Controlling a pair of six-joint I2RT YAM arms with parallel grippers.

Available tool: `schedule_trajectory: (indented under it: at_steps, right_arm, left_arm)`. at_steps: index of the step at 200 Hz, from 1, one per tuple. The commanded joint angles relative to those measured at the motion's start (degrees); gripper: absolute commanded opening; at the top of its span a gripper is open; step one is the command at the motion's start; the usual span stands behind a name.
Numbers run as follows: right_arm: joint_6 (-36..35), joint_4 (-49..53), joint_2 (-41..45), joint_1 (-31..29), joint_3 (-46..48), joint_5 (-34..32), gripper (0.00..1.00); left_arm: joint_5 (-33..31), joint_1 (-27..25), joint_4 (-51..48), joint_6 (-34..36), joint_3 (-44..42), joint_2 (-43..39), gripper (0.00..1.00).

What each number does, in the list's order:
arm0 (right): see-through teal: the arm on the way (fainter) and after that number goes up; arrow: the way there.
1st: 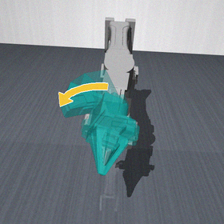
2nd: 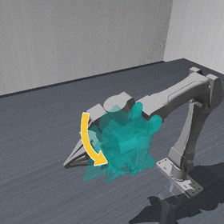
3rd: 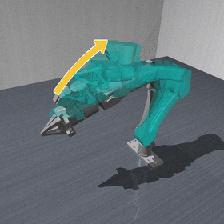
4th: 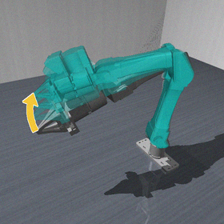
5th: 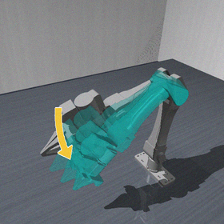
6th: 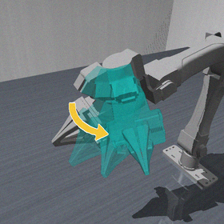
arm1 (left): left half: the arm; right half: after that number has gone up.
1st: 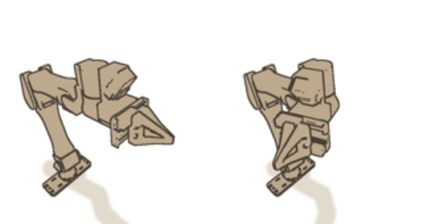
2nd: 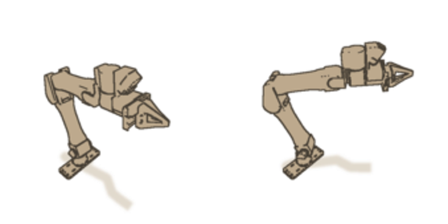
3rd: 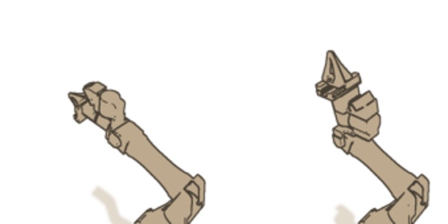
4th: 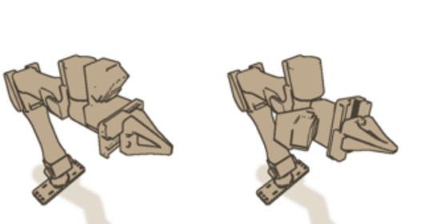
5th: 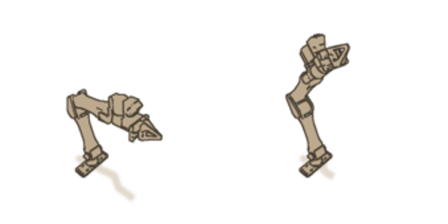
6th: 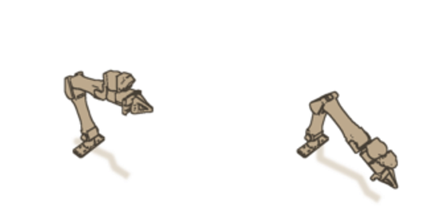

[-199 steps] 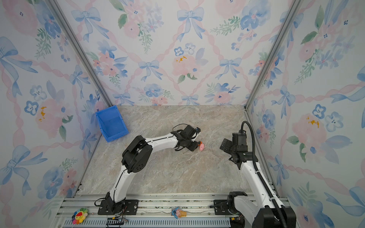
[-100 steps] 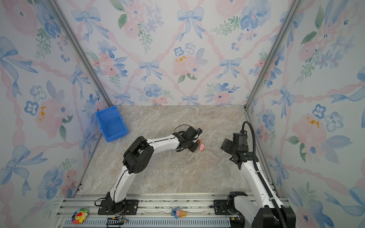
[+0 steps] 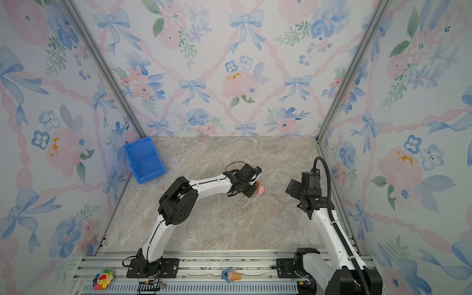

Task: Put the screwdriver in the bin
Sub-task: 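Lift the screwdriver with the left gripper and carry it toward the blue bin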

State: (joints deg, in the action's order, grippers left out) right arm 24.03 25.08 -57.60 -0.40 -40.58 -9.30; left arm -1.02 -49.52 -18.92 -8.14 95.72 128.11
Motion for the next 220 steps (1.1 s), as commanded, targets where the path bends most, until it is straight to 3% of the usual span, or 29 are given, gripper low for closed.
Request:
schedule_trajectory:
  at_steps: [1,33,58,108,153,220]
  right_arm:
    - [0.12,0.26,1.20,0.05,-0.38,0.82,0.97]
    - [-1.19,0.16,1.21,-2.93,-1.44,0.47,0.97]
    - [-3.68,-0.05,-0.40,-9.83,-3.92,-1.75,0.97]
    - [-9.35,-5.23,-8.41,-27.44,-10.89,-3.68,0.97]
    - [-14.49,-8.47,-19.83,-40.78,-20.45,-1.51,0.97]
    - [-11.75,-14.41,-32.38,-45.47,-29.59,5.32,0.97]
  left_arm:
    - [2.49,0.71,-1.38,-2.23,-0.84,-6.63,0.00]
    - [4.02,2.77,-1.39,-5.04,-4.93,-13.72,0.00]
    - [4.47,7.01,-1.38,-8.83,-10.76,-20.74,0.00]
    - [1.23,23.25,-1.39,-13.65,-21.23,-34.20,0.00]
    - [-2.47,37.46,-3.48,-14.97,-21.55,-38.52,0.00]
    - [-6.33,54.44,-4.37,-18.57,-19.70,-38.48,0.00]
